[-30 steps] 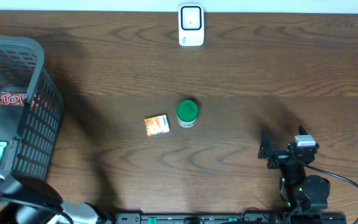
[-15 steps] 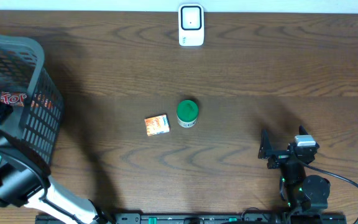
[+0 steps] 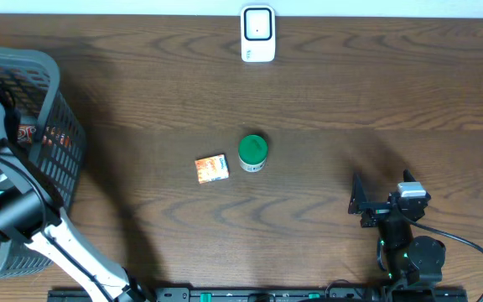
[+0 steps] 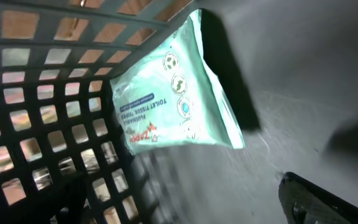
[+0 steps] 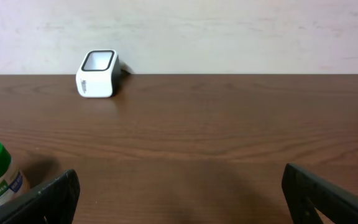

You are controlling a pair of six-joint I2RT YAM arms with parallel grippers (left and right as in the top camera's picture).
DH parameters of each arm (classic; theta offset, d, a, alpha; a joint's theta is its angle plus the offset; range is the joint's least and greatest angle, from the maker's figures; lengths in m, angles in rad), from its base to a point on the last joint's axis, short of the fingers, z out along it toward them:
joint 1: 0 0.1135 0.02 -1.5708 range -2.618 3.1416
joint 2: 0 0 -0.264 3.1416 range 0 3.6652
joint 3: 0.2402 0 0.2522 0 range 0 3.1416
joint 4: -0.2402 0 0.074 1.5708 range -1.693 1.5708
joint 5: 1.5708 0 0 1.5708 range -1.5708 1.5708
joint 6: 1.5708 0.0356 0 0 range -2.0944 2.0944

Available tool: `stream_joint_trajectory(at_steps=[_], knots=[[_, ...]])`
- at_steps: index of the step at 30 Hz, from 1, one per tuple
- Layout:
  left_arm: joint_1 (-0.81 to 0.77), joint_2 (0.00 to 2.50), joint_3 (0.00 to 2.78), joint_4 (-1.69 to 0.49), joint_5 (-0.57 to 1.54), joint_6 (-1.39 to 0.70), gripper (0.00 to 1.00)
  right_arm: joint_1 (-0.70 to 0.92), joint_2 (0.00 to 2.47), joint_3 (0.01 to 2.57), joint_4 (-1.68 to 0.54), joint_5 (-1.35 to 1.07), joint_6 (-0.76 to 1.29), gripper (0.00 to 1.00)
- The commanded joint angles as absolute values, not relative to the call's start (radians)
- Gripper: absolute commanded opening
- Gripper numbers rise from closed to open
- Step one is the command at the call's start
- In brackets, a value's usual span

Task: Scan the item barcode
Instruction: 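Reach into the basket and grasp the mint-green tissue pack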

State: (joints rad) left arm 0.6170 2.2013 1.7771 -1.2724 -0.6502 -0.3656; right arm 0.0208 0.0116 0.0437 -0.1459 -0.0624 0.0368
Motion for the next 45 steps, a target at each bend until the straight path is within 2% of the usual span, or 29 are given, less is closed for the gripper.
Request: stream_joint_trajectory(at_steps=[1, 13, 29, 31, 34, 36, 39, 41, 45], knots=[[0.617, 2.234, 1.775, -1.27, -0.727, -0.379, 0.98, 0.014, 0.009, 0.04, -0.147, -0.058, 0.028, 0.99], [0.661, 2.252, 1.743, -1.235, -0.727, -0.378, 0.98, 0.014, 0.009, 0.04, -0.147, -0.057, 0.028, 0.99], [0.788, 2.252, 1.539, -1.112, -0.719, -0.405, 1.0, 0.014, 0.009, 0.04, -0.147, -0.058, 0.028, 0.99], [0.798, 2.252, 1.527, -1.112, -0.719, -0.439, 0.91, 0.014, 0.009, 0.04, -0.147, -0.058, 0.028, 0.99], [0.81, 2.252, 1.509, -1.105, -0.718, -0.451, 0.72, 0.014, 0.009, 0.04, -0.147, -0.057, 0.028, 0.99], [0.813, 2.252, 1.499, -1.099, -0.716, -0.453, 0.54, 0.014, 0.009, 0.04, -0.147, -0.057, 0.028, 0.99], [0.812, 2.252, 1.494, -1.097, -0.703, -0.463, 0.34, 0.014, 0.009, 0.04, -0.147, -0.058, 0.028, 0.99], [0.812, 2.252, 1.494, -1.097, -0.69, -0.463, 0.24, 0.014, 0.009, 0.04, -0.147, -0.058, 0.028, 0.99], [0.809, 2.252, 1.51, -1.115, -0.689, -0.465, 0.15, 0.014, 0.009, 0.04, -0.147, -0.058, 0.028, 0.99]])
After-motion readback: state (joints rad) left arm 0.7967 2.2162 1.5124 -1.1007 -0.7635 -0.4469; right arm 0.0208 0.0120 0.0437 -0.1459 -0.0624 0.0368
